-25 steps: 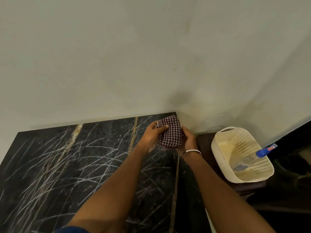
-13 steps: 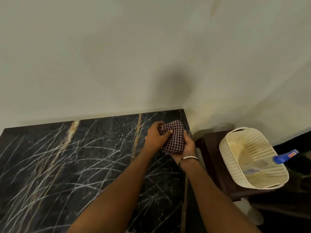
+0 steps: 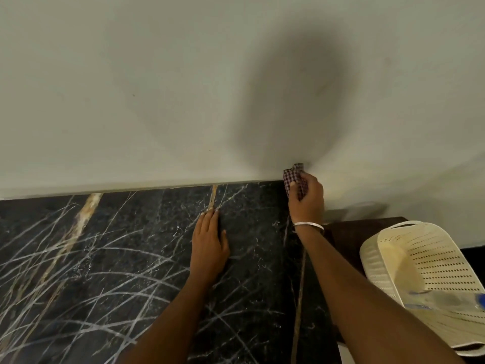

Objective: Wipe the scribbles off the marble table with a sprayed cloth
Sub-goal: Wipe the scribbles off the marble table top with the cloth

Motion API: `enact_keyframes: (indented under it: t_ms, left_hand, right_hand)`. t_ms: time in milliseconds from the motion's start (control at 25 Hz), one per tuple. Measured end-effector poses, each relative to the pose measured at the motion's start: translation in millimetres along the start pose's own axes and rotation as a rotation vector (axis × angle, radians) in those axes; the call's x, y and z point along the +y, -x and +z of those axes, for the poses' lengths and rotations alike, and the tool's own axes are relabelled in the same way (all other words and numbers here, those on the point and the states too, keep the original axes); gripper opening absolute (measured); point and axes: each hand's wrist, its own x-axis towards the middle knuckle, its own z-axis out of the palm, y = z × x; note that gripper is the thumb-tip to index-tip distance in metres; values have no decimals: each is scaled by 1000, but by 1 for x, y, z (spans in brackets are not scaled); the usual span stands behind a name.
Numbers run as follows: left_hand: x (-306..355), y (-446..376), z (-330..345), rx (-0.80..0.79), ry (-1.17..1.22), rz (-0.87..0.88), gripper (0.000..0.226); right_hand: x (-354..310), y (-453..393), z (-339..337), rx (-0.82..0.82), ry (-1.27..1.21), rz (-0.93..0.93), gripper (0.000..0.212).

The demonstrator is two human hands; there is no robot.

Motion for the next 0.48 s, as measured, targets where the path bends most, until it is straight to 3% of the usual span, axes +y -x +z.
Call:
enact_keyframes:
  t_ms: [160, 480]
  left_hand:
    - [-11, 1, 12, 60, -22, 42, 52]
    - [-15, 4, 18, 87, -77, 63, 55]
  right_hand:
    - [-1, 4, 33, -133, 567, -243, 40]
    - [5, 1, 38, -171, 750, -412, 43]
